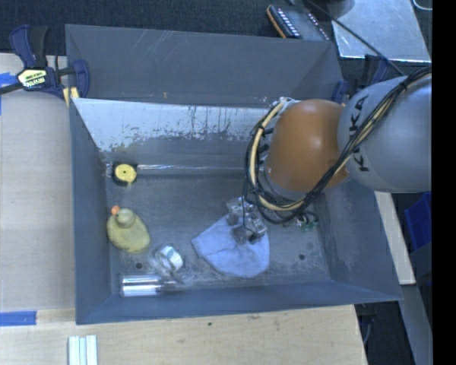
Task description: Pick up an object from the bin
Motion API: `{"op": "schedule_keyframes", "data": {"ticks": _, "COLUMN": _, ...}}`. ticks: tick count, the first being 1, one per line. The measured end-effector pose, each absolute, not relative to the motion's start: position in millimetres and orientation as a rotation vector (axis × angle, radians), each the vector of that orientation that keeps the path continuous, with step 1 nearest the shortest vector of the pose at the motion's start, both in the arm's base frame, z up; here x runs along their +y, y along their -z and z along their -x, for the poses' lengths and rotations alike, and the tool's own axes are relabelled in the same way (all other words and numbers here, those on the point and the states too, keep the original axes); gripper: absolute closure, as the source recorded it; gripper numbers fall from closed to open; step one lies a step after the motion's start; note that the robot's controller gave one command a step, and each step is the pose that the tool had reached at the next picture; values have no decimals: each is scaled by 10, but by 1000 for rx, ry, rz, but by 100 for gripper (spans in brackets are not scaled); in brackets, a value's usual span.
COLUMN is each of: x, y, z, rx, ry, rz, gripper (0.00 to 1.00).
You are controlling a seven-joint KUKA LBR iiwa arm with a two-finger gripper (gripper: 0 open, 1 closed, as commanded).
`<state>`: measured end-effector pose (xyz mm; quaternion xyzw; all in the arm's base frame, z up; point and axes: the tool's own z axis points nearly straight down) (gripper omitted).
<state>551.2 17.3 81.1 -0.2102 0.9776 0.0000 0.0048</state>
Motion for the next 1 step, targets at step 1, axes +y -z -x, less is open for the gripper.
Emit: {"op": "schedule_keyframes", "data": {"ticks": 1, "x": 173, "y": -811, "z": -5512, "rx": 3062, "ry": 0, "rz": 657, "gripper": 100}}
